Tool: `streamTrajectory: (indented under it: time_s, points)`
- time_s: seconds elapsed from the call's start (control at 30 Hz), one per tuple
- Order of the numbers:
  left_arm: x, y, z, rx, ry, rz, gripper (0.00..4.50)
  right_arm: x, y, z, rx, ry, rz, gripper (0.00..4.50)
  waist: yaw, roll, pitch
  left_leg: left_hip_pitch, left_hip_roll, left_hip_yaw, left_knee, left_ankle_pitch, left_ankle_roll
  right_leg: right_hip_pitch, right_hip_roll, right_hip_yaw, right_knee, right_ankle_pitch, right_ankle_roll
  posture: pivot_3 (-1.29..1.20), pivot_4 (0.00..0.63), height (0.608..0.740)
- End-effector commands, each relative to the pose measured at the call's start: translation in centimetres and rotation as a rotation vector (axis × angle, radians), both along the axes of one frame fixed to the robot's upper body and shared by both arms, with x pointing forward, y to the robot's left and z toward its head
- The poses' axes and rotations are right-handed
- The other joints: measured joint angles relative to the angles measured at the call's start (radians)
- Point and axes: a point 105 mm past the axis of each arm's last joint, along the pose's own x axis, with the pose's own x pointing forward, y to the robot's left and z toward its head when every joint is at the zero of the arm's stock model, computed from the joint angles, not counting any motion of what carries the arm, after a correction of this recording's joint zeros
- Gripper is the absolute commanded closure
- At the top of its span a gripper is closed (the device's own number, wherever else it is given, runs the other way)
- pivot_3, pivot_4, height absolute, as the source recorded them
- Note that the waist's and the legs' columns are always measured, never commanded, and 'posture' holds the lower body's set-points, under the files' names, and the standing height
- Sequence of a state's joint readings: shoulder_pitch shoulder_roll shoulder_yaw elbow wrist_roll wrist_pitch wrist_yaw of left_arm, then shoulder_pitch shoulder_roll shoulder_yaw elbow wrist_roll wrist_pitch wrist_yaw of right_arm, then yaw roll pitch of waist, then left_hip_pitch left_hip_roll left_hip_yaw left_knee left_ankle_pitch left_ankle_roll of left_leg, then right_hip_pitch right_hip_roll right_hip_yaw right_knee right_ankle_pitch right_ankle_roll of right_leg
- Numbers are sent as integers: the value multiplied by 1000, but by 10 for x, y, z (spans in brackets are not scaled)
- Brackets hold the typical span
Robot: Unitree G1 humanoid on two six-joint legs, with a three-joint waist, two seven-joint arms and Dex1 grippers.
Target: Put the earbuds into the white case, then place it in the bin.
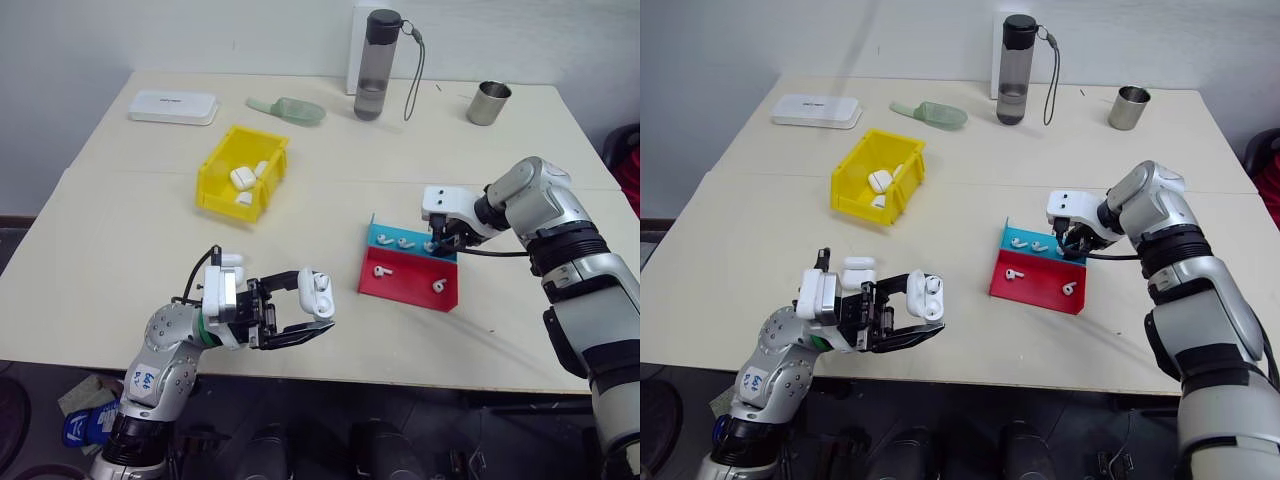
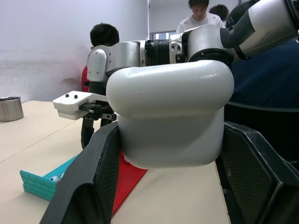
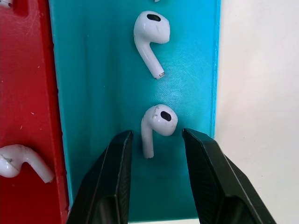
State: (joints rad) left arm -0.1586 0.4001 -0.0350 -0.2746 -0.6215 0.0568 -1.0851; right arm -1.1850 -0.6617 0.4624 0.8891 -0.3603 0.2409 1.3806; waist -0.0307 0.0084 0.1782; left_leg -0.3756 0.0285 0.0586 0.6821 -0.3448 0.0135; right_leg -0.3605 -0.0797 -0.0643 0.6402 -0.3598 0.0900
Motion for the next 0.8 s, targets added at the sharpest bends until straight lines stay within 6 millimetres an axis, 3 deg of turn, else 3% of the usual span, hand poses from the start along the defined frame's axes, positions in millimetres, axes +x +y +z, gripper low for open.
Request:
streamTrajectory:
  time_s: [0.03, 0.5, 0.8]
  points:
    - [-6, 0, 8, -12, -42, -12, 1711, 0, -1, 1, 12, -12, -1, 2799, 0, 0, 0, 0, 0, 0, 0, 0, 0, 0, 0, 0, 0, 0, 0, 0, 150, 740]
    - [-6, 0, 7, -9, -42, -12, 1711, 2, 11, 2, 58, -11, 13, 2799, -1, 0, 0, 0, 0, 0, 0, 0, 0, 0, 0, 0, 1, 0, 0, 0, 150, 740]
    - [-6, 1, 6, -8, -42, -10, 1711, 1, 6, -1, 29, -2, 6, 2799, -1, 0, 0, 0, 0, 0, 0, 0, 0, 0, 0, 0, 1, 0, 0, 0, 150, 740]
